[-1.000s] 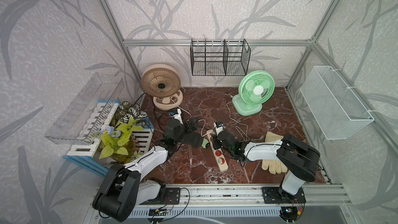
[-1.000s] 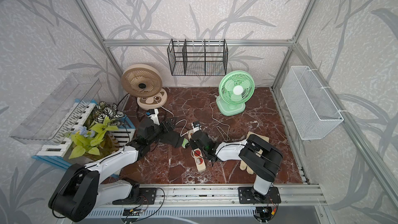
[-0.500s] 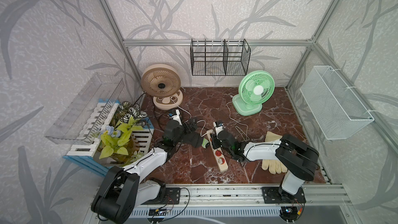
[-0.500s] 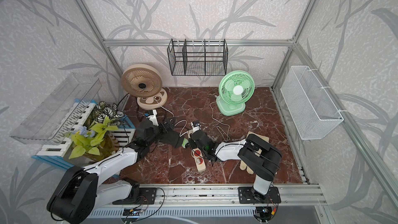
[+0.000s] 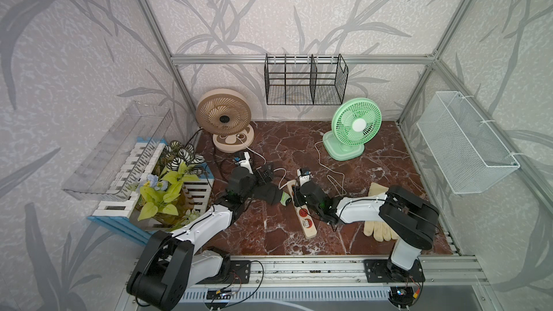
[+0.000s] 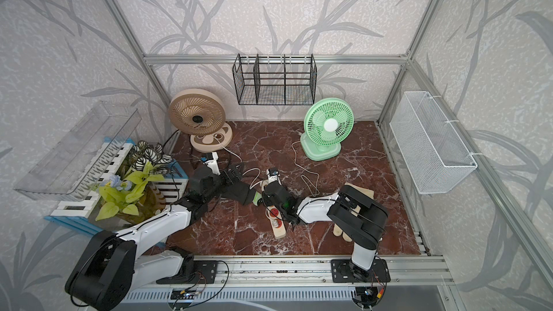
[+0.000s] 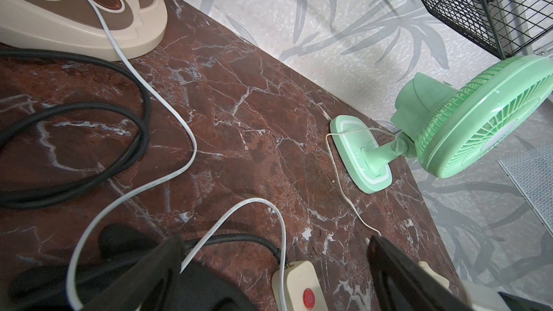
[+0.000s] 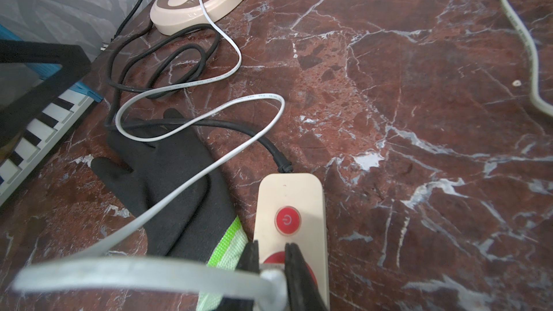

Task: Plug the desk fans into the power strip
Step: Insert the plug into the socket.

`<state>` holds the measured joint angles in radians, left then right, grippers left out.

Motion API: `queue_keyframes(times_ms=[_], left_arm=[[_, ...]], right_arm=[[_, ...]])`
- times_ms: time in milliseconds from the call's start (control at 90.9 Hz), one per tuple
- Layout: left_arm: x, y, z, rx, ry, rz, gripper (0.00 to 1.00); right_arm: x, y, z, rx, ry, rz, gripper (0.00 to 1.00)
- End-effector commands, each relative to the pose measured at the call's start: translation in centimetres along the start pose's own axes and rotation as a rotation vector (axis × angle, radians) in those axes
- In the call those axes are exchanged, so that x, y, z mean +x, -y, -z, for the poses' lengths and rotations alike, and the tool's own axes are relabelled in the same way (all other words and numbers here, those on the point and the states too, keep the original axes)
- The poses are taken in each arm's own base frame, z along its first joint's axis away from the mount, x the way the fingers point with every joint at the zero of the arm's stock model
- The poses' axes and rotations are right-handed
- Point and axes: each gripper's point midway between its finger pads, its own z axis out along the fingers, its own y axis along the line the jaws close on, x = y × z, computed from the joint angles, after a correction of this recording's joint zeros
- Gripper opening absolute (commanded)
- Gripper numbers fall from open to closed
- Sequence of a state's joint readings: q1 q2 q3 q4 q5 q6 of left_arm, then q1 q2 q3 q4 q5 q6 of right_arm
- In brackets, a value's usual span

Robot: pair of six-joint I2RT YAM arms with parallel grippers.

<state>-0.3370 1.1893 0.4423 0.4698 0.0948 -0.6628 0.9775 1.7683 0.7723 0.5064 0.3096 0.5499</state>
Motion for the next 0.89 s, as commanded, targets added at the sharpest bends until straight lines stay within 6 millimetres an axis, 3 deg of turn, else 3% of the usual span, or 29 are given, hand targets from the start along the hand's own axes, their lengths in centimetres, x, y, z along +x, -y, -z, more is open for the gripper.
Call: queue_keyframes(times_ms=[0, 297, 583, 880], left_arm=[[-0.6, 0.0, 0.2, 0.004, 0.032, -0.021, 1.0], [-0.6, 0.1, 0.3, 0.011, 0.034, -0.022, 1.0], [-0.5, 0.1, 0.3, 0.012, 0.034, -0.025, 1.0], [-0.5, 0.1, 0.2, 0.015, 0.035, -0.026, 1.0]], right_arm=[[2.1, 0.8, -0.5, 0.033, -0.058, 0.025, 0.0], [-1.8, -1.0, 0.5, -0.017, 0.055, 0.032, 0.0], [-1.1, -1.0, -0.4, -0.02, 0.048, 0.031, 0.0], [-3.6, -1.5, 0.9, -0.021, 0.111, 0.05, 0.0]])
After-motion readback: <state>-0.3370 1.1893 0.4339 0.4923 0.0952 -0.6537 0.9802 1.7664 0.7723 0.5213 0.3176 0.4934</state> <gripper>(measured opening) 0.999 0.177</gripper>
